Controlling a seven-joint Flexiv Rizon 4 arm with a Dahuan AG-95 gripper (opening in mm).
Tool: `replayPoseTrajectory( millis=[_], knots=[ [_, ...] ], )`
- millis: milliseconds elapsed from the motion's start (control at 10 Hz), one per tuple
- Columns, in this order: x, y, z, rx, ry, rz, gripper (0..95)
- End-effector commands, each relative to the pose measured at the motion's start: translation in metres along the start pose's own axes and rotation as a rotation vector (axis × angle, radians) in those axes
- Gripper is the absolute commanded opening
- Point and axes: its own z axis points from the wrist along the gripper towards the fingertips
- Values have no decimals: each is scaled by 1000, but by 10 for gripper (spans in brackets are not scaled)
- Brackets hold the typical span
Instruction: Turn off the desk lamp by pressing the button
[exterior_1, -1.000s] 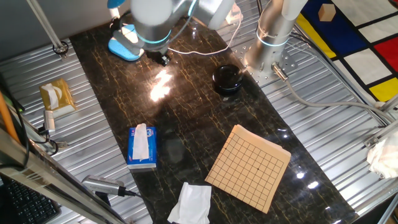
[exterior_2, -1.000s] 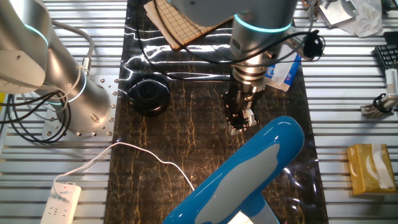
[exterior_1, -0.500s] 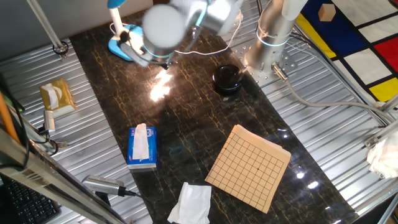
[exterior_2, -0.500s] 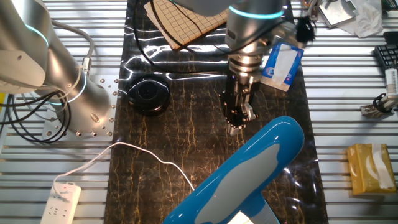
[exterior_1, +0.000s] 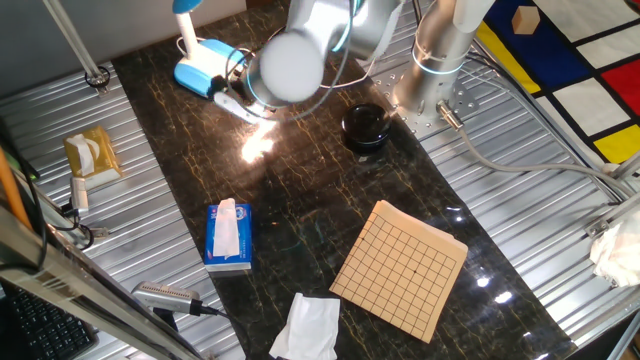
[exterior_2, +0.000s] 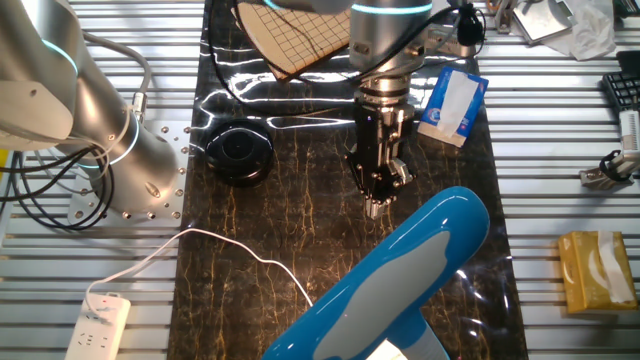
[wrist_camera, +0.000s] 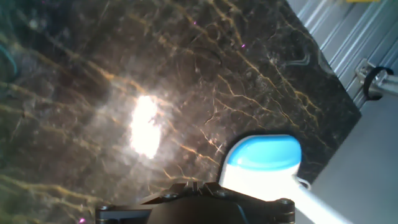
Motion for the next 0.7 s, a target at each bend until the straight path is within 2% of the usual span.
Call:
replayPoseTrajectory(
  millis=[100, 500, 700],
  knots=[
    [-1, 0, 0, -23, 107, 33, 0],
    [-1, 0, 0, 1, 130, 42, 0],
    [-1, 0, 0, 3, 129, 45, 0]
  ],
)
